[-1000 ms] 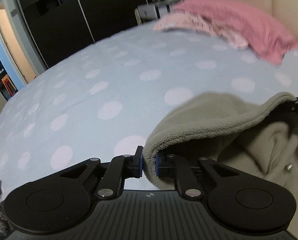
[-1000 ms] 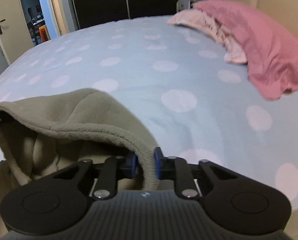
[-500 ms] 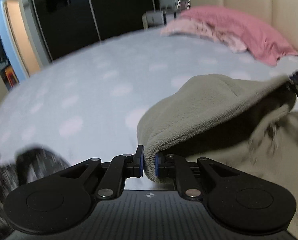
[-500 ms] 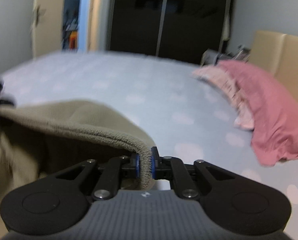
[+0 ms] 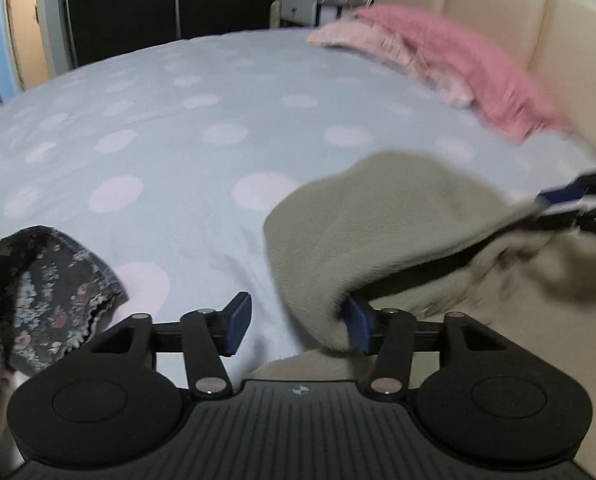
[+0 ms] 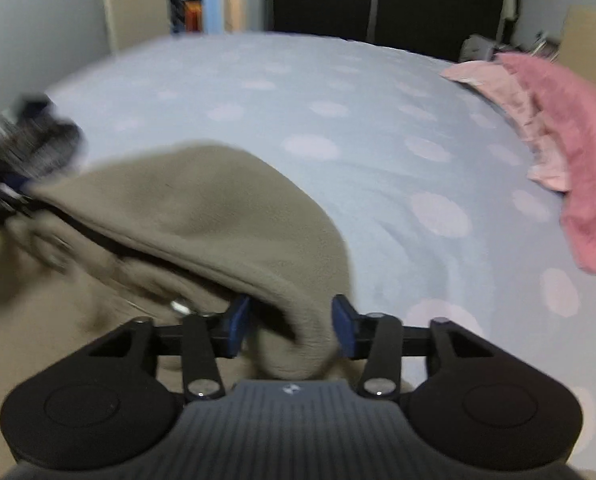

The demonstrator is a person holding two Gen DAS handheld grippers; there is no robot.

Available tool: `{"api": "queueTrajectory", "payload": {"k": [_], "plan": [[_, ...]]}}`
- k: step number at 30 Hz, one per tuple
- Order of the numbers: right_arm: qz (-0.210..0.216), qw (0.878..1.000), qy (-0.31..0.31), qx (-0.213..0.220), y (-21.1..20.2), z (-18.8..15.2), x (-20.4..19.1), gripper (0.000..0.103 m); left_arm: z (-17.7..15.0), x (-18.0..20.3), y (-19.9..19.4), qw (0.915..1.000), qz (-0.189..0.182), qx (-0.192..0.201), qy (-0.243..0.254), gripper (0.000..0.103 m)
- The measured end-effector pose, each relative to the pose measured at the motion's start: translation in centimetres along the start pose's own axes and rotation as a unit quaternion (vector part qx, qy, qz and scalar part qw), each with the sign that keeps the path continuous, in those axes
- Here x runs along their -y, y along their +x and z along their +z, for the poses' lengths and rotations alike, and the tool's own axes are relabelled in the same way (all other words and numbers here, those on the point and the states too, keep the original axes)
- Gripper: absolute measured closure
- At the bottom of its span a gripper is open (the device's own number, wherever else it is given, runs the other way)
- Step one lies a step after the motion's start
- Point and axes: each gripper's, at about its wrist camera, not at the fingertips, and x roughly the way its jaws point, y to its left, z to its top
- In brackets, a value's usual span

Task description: Fold clothes

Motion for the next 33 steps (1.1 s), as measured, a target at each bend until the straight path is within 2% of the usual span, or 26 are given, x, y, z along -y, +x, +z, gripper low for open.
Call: {"api": "queueTrajectory", "payload": {"k": [2,4,6,9,11,14,19,24,26,28,29,30,33], "plan": [[0.054,0.998,0.023,0.018,-1.4,0.7,0.3,0.033,0.5,-0.9,-1.2,0.9989,-0.042,0.01,-0.018,0.045],[0.085,0.994,0.045,0.044,-2.3,1.4,0.5,0.029,1.4,-1.5,-0.4,0.998,-0.045,0.008,-0.044,0.042],[0.076,0.992,0.091,0.052,-2.0,2.1,0.8,0.028,2.3,-2.1,0.4,0.9963,-0.049,0.006,-0.071,0.041],[0.063,0.981,0.177,0.049,-0.5,2.7,1.9,0.029,3.6,-2.9,1.7,0.9924,-0.054,0.004,-0.111,0.041],[0.047,0.977,0.202,0.042,0.8,2.8,2.3,0.029,4.4,-3.5,2.5,0.9888,-0.057,0.002,-0.138,0.041],[0.01,0.979,0.201,0.019,2.7,2.9,2.7,0.029,4.4,-3.6,5.5,0.9872,-0.056,-0.03,-0.146,0.042],[-0.014,0.978,0.208,-0.009,5.2,2.2,3.9,0.029,3.1,-3.8,9.1,0.9863,-0.038,-0.07,-0.145,0.042],[-0.012,0.978,0.206,-0.02,6.9,1.9,4.6,0.03,2.5,-4.3,10.1,0.9856,-0.045,-0.063,-0.15,0.037],[-0.008,0.978,0.207,-0.019,7.5,2.2,4.9,0.037,2.8,-4.2,10.3,0.9866,-0.043,-0.063,-0.144,0.037],[-0.004,0.978,0.206,-0.014,7.8,2.4,4.9,0.061,3.2,-3.8,9.6,0.9892,-0.041,-0.05,-0.131,0.047],[-0.006,0.98,0.199,-0.008,7.9,2.6,4.7,0.067,3.4,-3.5,9.2,0.9904,-0.04,-0.044,-0.125,0.063],[-0.01,0.982,0.189,-0.001,7.7,2.9,4.4,0.08,3.6,-3.3,8.9,0.9915,-0.039,-0.038,-0.118,0.073],[-0.019,0.986,0.162,0.019,6.8,3.5,3.8,0.088,4.2,-2.5,7.3,0.9948,-0.035,-0.014,-0.094,0.09]]}}
